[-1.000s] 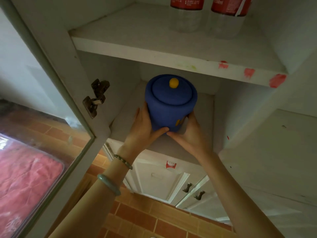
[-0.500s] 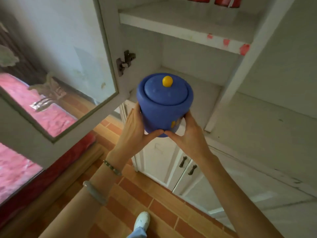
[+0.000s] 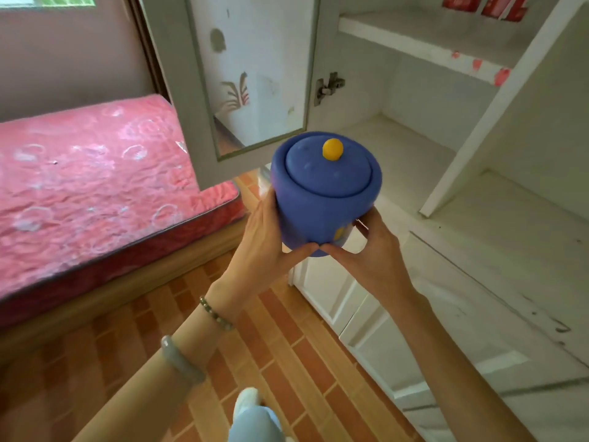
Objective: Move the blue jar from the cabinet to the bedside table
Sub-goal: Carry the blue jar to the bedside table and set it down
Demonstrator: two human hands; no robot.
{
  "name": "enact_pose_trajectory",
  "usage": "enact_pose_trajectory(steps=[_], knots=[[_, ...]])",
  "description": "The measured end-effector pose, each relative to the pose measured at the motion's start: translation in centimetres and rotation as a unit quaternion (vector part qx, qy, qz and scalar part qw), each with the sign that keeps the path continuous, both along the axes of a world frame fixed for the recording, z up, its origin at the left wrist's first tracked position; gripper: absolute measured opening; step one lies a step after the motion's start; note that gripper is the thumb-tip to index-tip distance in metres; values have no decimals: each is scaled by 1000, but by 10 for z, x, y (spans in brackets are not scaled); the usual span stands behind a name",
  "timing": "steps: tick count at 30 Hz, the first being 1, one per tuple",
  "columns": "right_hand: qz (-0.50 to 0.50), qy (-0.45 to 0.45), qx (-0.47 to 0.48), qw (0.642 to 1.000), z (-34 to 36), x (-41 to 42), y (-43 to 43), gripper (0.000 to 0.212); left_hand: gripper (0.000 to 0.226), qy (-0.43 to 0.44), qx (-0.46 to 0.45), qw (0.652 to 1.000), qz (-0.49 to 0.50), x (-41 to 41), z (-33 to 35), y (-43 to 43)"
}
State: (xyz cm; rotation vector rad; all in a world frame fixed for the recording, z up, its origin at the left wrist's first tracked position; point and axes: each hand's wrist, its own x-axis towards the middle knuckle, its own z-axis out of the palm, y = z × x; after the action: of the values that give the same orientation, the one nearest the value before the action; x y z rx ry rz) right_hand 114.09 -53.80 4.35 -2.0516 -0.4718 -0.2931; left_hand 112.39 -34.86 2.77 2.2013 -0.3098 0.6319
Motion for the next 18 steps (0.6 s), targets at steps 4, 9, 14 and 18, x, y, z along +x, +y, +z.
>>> enact_pose_trajectory(steps=[4, 9, 14, 18], knots=[[45, 3, 17, 999, 2, -16, 24, 75, 108, 19, -21, 999, 44, -31, 3, 18], [98, 5, 30, 995, 8, -32, 63, 72, 99, 18, -31, 995, 98, -69, 8, 52], [184, 11, 44, 982, 14, -58, 120, 78, 96, 18, -46, 986, 161, -117, 13, 102], [241, 17, 46, 969, 19, -84, 168, 76, 95, 18, -20, 974, 226, -167, 16, 138]])
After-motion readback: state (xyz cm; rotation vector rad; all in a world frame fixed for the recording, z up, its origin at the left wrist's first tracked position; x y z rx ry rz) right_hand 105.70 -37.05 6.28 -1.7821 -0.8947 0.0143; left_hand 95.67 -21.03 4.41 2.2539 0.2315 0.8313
